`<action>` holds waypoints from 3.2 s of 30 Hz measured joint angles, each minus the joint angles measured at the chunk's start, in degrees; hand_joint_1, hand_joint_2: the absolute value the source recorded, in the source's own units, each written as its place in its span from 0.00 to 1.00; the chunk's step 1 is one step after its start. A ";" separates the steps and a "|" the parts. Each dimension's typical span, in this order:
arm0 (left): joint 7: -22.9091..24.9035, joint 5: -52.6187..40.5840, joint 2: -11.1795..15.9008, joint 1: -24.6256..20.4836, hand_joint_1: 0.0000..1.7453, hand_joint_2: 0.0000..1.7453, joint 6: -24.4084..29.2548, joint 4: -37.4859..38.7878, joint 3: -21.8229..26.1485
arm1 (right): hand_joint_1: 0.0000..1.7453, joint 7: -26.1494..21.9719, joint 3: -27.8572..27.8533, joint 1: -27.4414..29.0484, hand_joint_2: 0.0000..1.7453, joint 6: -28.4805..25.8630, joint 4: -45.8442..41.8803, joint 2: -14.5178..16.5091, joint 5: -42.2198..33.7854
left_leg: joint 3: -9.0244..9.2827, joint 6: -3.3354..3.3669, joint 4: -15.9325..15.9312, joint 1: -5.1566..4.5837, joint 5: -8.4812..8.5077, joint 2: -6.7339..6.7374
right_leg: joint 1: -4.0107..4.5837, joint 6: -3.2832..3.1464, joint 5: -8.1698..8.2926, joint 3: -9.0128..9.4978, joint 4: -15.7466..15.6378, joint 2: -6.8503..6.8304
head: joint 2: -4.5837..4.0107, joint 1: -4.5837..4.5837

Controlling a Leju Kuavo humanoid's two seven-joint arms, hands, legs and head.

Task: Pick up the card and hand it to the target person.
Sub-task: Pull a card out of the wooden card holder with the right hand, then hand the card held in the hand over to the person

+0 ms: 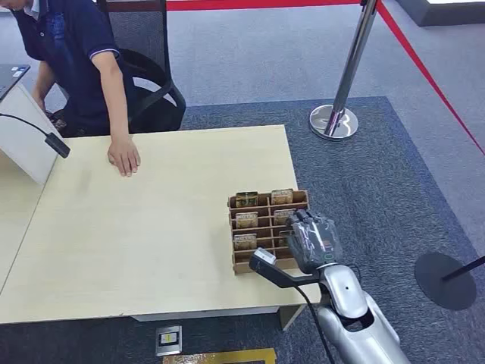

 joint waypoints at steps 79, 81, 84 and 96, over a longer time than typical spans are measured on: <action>-0.63 0.31 -0.37 -0.24 0.00 0.00 0.02 0.55 1.46 | 1.00 -8.16 2.24 -8.13 1.00 0.20 -14.83 2.57 -10.13 | -0.02 -0.07 0.00 0.01 0.20 0.13 | 0.02 -0.10 0.16 -0.06 0.12 0.03 | 0.00 -0.01; -0.64 0.18 -0.57 -0.52 0.00 0.00 -0.02 0.60 1.45 | 1.00 -7.62 4.75 -13.21 1.00 -0.54 -9.75 6.24 -10.51 | -0.04 -0.10 0.00 0.03 0.29 0.10 | 0.03 -0.14 0.18 -0.09 0.17 0.02 | 0.01 -0.01; -0.35 -0.16 -0.77 -0.64 0.00 0.00 -0.04 0.66 1.44 | 1.00 -6.88 7.46 -19.74 1.00 -1.30 -2.35 11.61 -10.88 | -0.08 -0.15 0.00 0.05 0.33 0.11 | 0.06 -0.22 0.23 -0.17 0.22 0.02 | 0.02 -0.02; 1.26 -1.37 -1.07 -0.69 0.00 0.00 0.05 0.90 1.33 | 1.00 -6.10 9.88 -32.65 1.00 -5.34 20.20 22.82 -10.99 | -0.15 -0.15 0.01 0.05 0.33 0.10 | 0.06 -0.21 0.23 -0.19 0.15 0.02 | 0.00 -0.01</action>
